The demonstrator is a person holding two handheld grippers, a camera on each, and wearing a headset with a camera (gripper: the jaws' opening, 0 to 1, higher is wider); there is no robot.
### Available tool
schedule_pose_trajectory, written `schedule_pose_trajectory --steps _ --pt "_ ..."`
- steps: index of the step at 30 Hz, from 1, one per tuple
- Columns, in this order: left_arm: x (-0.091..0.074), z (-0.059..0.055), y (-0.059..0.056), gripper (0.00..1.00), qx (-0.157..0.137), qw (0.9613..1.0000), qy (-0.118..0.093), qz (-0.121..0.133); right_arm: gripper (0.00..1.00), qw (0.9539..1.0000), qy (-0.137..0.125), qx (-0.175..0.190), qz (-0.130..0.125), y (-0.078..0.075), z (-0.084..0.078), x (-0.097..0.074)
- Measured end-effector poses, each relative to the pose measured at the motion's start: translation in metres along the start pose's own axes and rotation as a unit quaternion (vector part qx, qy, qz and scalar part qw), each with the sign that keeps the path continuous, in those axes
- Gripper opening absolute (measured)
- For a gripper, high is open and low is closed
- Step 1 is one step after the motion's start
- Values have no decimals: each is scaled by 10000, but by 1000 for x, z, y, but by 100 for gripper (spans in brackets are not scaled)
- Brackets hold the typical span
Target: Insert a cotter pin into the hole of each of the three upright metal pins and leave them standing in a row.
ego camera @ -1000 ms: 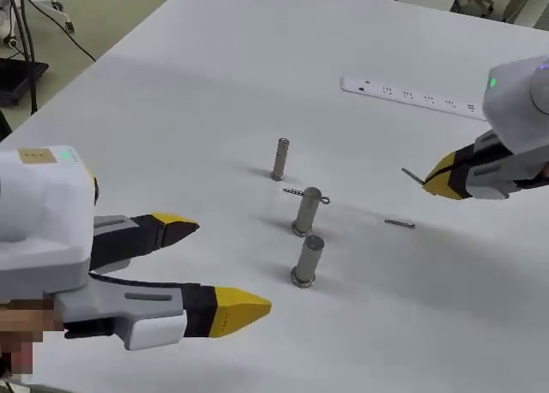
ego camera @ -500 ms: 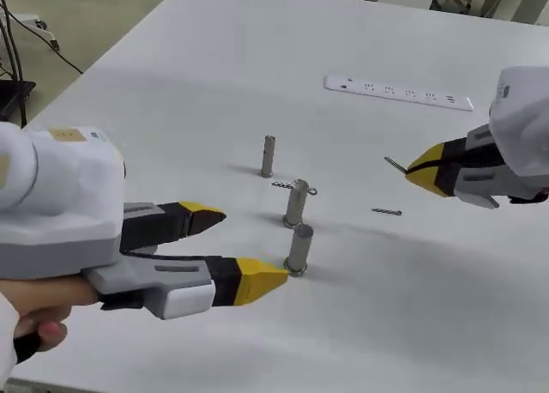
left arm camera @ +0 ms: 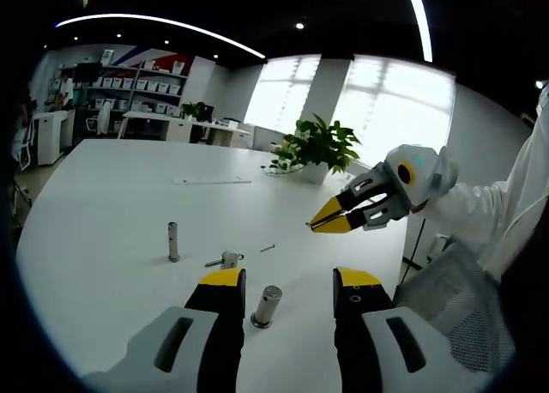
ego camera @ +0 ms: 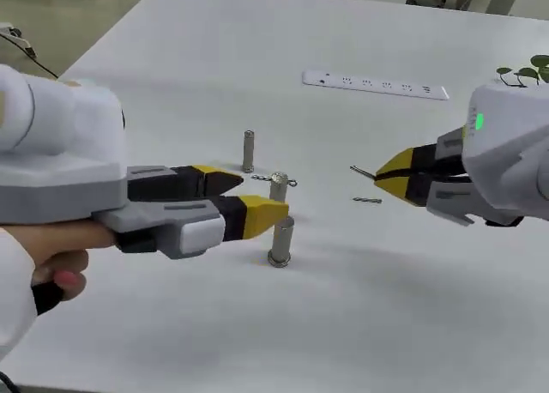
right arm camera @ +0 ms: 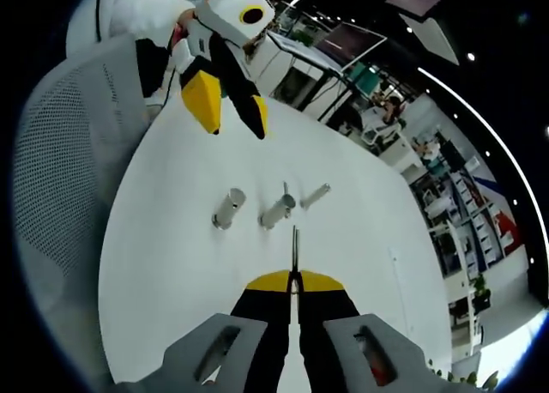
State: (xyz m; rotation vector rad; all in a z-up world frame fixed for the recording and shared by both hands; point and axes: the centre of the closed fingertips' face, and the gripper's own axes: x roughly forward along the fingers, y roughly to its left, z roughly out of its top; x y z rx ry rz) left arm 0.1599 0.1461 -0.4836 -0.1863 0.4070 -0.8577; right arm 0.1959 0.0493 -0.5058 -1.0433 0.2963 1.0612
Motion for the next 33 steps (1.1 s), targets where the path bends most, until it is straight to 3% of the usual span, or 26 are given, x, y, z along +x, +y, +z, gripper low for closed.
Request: schedule_pose_trajectory --steps 5,8,17,33 --pt "12 2 -10 30 92 9996 91 -237 0 9999 -59 -88 53 10 3 2" --pt "20 -6 -15 31 260 9984 334 -370 0 9999 -85 -105 79 15 6 2" --pt "39 -8 -27 28 281 9967 404 -648 0 9996 -198 -169 71 23 19 0" --pt "52 -7 -34 11 153 9946 510 -895 0 9993 -280 -221 134 30 30 3"
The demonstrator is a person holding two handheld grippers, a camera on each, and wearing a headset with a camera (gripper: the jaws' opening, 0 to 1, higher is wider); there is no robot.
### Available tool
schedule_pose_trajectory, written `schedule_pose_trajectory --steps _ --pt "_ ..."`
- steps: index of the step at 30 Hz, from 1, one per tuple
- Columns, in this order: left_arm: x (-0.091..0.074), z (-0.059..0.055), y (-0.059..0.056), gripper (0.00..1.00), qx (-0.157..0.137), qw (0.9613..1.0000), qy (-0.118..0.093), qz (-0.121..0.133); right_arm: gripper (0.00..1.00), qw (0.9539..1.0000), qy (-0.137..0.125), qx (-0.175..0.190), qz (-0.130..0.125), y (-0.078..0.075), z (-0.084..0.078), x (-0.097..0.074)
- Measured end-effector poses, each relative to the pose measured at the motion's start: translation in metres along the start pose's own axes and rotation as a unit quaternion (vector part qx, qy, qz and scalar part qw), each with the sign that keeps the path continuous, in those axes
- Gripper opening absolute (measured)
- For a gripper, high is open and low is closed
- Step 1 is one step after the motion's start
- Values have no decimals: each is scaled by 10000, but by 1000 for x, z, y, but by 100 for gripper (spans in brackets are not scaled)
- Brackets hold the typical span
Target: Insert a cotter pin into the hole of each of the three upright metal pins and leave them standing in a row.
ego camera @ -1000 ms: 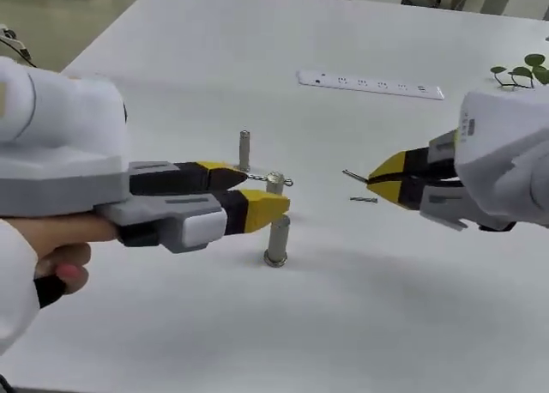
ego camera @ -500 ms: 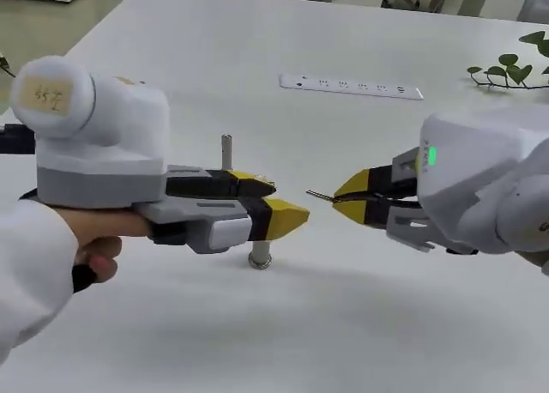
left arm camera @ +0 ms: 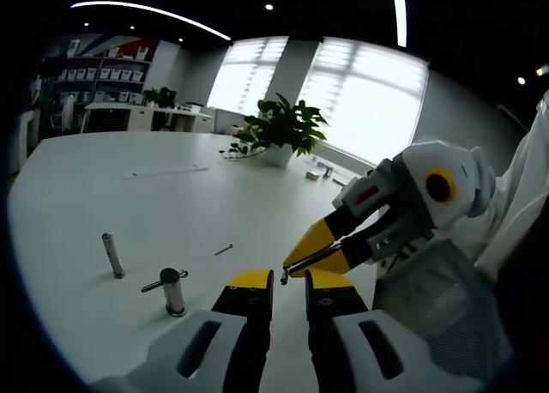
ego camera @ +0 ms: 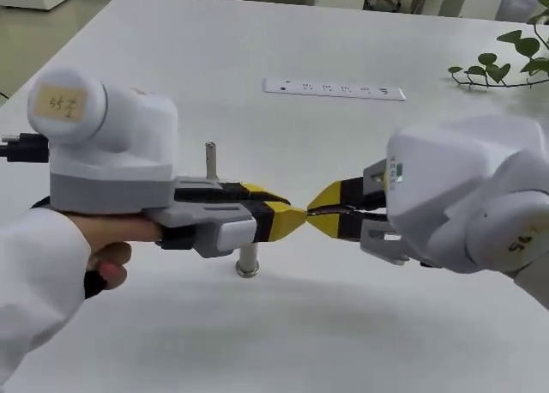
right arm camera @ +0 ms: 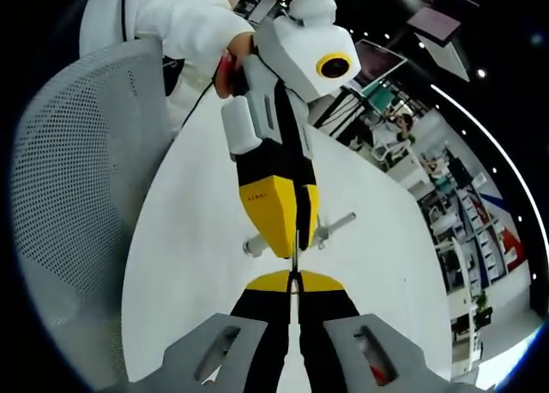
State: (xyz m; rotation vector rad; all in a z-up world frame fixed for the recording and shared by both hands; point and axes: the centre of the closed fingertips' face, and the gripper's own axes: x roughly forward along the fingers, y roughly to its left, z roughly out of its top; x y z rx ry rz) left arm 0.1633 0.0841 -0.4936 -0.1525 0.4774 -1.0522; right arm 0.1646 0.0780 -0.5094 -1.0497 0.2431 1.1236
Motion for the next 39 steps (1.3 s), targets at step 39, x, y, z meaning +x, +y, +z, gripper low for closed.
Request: schedule_pose_trajectory --steps 39 --pt "0 -4 1 0 -252 9996 149 -26 0 9998 -178 44 118 3 11 0"
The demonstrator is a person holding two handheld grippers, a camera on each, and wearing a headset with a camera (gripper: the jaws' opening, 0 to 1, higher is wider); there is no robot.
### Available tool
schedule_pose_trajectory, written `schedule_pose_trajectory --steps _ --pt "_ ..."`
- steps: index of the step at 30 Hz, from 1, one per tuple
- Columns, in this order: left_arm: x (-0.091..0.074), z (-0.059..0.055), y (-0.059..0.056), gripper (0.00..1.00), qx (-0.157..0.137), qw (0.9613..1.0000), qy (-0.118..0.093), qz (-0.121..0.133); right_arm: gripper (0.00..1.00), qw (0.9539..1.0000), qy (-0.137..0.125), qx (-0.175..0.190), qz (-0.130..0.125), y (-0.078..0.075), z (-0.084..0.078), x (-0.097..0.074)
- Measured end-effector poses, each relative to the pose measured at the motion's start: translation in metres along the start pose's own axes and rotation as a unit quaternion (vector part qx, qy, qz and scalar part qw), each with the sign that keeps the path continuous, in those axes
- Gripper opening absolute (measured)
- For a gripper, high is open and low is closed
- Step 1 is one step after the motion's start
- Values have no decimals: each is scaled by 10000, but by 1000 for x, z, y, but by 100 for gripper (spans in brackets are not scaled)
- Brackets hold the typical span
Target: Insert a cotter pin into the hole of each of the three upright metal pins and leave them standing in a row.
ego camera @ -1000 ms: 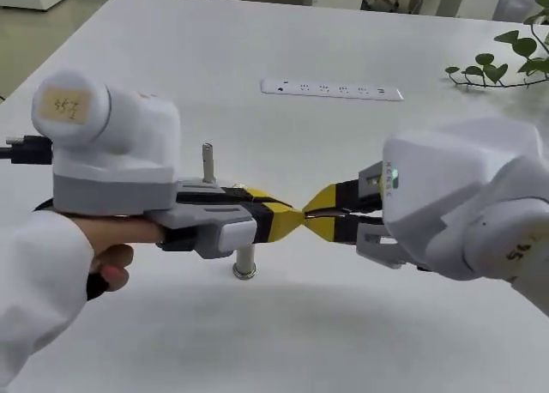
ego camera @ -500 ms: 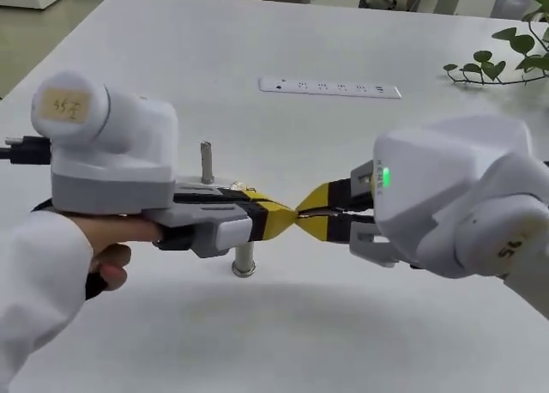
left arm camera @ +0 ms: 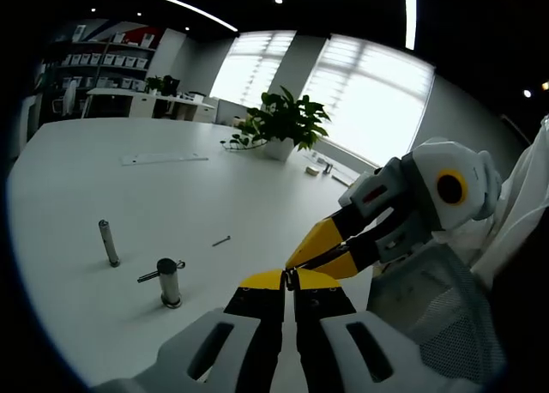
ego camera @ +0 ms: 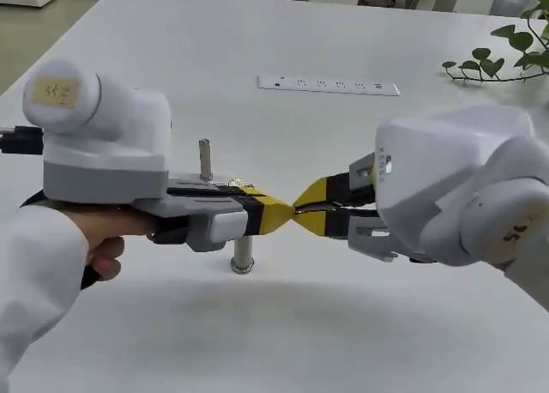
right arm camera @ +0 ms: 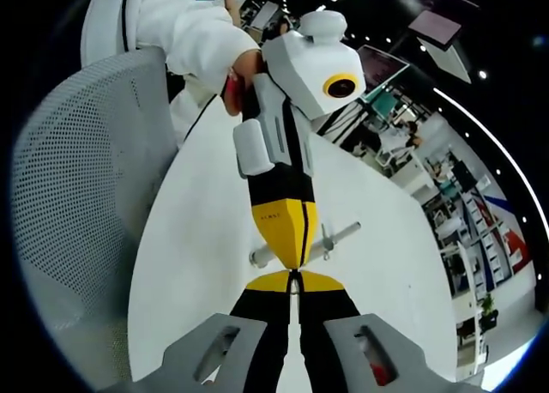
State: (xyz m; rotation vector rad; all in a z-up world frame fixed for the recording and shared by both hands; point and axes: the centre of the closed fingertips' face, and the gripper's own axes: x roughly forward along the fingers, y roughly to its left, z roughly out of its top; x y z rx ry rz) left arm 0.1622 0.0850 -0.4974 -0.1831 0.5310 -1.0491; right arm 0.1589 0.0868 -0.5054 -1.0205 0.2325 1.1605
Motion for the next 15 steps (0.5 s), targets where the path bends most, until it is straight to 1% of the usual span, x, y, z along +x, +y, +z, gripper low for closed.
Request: schedule_pose_trajectory --steps 7,12,14,15 --pt "0 -1 0 0 -23 10000 35 25 0 10000 -43 63 56 1 0 1" --pt "0 -5 1 0 53 9999 130 37 0 9998 -90 131 132 3 -1 4" --pt "-1 -7 1 0 41 9998 169 43 0 9998 -91 153 111 1 -3 5" --pt "-1 -8 1 0 25 9998 187 40 3 9997 -84 200 113 0 -5 6"
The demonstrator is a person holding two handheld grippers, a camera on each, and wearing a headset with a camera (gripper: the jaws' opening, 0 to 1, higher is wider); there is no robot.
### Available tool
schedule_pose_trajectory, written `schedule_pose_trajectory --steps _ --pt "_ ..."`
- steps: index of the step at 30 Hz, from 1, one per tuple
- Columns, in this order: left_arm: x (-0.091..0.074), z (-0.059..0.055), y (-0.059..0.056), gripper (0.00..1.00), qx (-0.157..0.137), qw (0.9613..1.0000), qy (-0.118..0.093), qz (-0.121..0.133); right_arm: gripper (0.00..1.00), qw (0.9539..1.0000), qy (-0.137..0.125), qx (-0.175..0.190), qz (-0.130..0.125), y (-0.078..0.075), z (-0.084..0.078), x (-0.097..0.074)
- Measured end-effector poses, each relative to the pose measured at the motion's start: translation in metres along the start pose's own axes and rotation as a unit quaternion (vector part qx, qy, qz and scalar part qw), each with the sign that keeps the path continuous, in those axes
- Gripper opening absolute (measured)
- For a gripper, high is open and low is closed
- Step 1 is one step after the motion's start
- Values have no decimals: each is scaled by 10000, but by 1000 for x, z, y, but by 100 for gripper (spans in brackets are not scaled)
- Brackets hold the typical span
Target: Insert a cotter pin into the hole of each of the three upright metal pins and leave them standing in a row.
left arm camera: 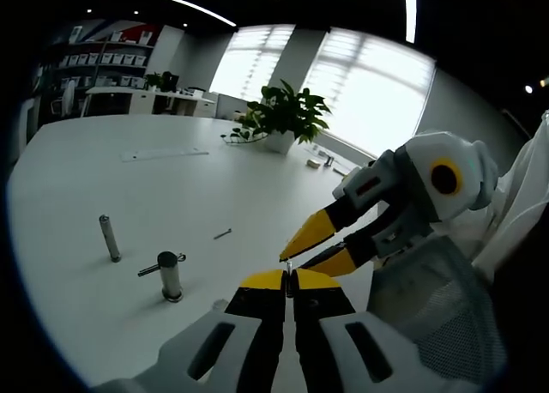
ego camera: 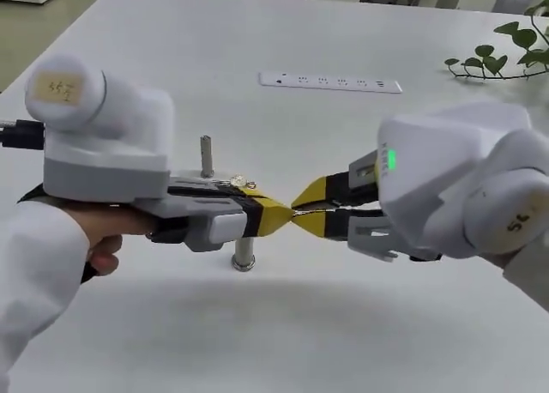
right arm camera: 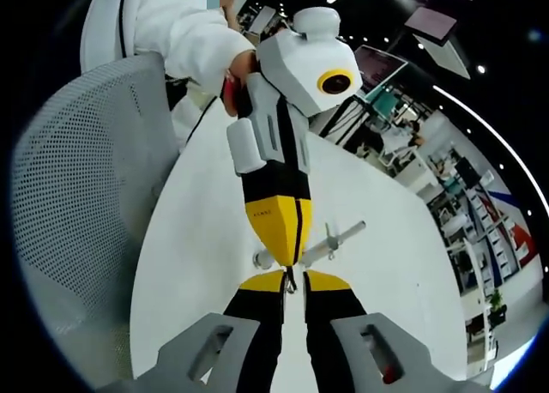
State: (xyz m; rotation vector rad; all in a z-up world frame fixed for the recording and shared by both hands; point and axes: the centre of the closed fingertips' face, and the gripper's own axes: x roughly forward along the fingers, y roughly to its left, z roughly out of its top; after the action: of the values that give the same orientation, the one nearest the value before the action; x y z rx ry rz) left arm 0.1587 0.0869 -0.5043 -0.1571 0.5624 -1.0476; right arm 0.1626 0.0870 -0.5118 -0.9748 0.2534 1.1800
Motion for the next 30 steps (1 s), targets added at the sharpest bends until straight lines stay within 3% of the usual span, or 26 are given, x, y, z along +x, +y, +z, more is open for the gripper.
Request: schedule_pose_trajectory --steps 5,10,16,19,20,23,25,27,30 --pt "-3 -7 -3 0 72 10000 67 -20 7 9995 -59 264 161 2 -4 -2" --pt "-6 -5 -1 0 141 9999 27 8 8 9973 -134 620 366 8 -8 -3" --pt "-11 0 -4 0 778 9970 13 27 10 9862 -418 1438 706 11 -9 -3" --pt "-13 4 -8 0 1067 9943 -21 -59 10 9763 -588 1868 917 12 -8 -4" --pt "-13 3 -9 0 1137 9935 0 -85 10 9747 -637 1922 946 11 -7 -4" --pt "-14 5 -11 0 1690 9855 43 -145 10 9696 -699 2055 1132 16 -5 -6" --pt "-14 4 -15 0 1840 9827 62 -206 10 9665 -732 2144 1210 18 -3 -6" --pt "-14 5 -16 0 1818 9830 52 -254 10 9634 -747 2230 1285 20 -2 -6" --pt "-14 4 -19 0 2001 9791 60 -358 9 9615 -781 2249 1373 25 1 -7"
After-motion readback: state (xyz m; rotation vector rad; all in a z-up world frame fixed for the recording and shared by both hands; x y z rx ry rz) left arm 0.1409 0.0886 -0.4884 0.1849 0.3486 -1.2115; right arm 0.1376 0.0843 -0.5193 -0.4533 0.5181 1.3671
